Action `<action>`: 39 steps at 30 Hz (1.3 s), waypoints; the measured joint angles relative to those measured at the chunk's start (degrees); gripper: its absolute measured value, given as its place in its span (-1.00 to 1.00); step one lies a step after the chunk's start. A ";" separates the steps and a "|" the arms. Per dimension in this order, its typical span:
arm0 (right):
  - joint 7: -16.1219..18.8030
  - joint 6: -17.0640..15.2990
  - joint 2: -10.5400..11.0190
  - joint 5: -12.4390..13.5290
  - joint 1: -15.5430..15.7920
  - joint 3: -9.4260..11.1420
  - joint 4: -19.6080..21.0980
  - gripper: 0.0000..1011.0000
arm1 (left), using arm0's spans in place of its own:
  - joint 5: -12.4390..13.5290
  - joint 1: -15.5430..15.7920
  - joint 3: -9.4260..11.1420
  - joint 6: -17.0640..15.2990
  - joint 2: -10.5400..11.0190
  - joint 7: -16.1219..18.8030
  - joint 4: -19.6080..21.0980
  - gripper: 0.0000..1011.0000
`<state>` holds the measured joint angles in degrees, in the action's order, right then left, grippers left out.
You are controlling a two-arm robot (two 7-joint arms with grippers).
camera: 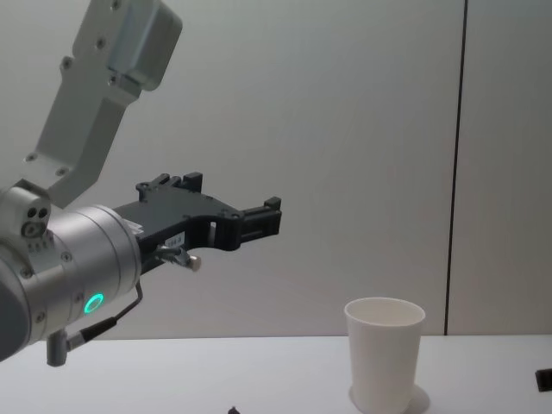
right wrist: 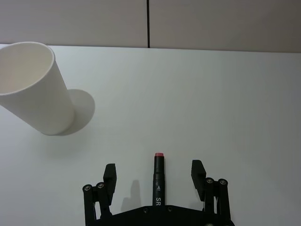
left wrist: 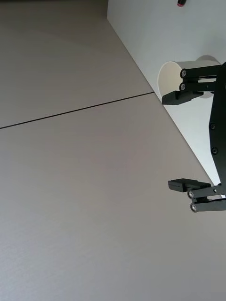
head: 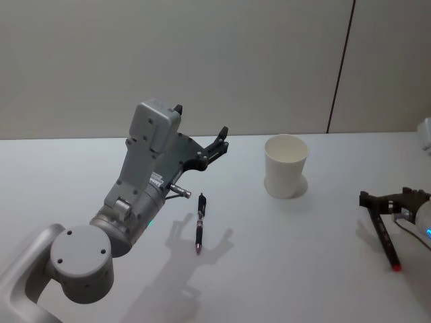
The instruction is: Place the pen into the pen holder.
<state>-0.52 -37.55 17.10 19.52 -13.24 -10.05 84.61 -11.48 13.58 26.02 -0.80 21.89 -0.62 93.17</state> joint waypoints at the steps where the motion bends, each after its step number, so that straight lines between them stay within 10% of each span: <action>1: -0.14 -0.26 -0.09 -0.02 -0.13 -0.03 -0.15 0.98 | 0.00 0.00 0.00 0.00 0.00 0.00 0.00 0.98; 39: -4.53 -5.45 -5.65 -3.46 -8.00 -1.76 -11.43 0.98 | 0.00 0.00 0.00 0.00 0.00 0.00 0.00 0.98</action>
<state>-5.05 -43.01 11.45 16.06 -21.24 -11.81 73.19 -11.48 13.58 26.02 -0.79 21.89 -0.62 93.17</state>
